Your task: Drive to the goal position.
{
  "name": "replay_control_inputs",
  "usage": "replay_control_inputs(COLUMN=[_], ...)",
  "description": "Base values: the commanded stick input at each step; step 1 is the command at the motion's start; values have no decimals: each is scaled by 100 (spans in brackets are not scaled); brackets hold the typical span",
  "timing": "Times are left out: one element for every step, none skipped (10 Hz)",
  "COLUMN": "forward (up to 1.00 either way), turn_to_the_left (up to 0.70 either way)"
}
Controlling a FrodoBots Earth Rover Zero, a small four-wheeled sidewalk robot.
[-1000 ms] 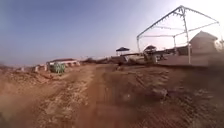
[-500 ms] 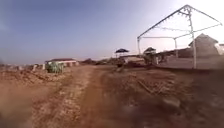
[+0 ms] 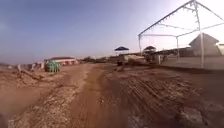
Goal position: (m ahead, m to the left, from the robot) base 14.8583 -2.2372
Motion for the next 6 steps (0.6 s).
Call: replay_control_inputs(forward=[70,70,70,70,70,70], turn_to_the_left=[0,0,0,0,0,0])
